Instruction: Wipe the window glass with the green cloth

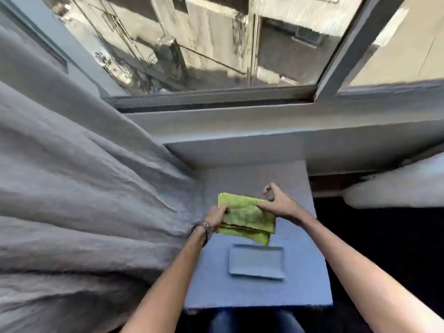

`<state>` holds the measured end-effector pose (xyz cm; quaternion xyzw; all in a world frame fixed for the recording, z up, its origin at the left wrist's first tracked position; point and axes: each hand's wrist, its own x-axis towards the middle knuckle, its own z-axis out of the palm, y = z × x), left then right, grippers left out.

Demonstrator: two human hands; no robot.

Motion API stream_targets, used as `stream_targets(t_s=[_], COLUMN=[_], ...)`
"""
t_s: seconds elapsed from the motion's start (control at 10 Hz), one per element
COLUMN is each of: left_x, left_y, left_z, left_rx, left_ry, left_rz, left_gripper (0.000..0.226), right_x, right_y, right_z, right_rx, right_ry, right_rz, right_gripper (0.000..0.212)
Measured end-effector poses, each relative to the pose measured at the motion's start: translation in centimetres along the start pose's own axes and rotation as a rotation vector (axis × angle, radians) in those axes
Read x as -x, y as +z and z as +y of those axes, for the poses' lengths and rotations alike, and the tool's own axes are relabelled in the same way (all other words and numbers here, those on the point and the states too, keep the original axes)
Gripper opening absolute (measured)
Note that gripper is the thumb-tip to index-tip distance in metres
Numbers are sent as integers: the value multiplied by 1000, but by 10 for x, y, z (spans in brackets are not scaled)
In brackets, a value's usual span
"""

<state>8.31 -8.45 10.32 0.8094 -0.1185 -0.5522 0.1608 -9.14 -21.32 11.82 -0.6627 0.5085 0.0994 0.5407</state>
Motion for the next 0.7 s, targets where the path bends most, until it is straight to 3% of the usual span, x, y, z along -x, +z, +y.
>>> stream_targets(t_s=[0.1,0.2,0.3,0.4,0.5,0.6,0.7], left_x=[-38,-73,-91,-87,-74,-59,-24], left_y=[62,110,141,149,142,133,107], left_z=[-86,-145,-178,-185,-178,-158,-127], left_rx=[78,122,105,-33,-93,-214,-403], left_ry=[-182,-299,-340,-335,-343,-275,-30], left_rz=[-42,-77,-120,-120,-139,-116,7], left_gripper=[35,36,36,39,48,57,70], right_x=[-13,-26,-27,-16,-3,-3,14], right_y=[59,103,132,142,136,128,106], right_z=[98,172,220,241,235,210,162], right_rx=[-167,-218,-134,-16,197,410,590], right_ry=[159,199,258,308,267,185,11], right_rz=[-45,49,121,40,-166,-212,-98], right_gripper=[33,31,23,26,50,61,68])
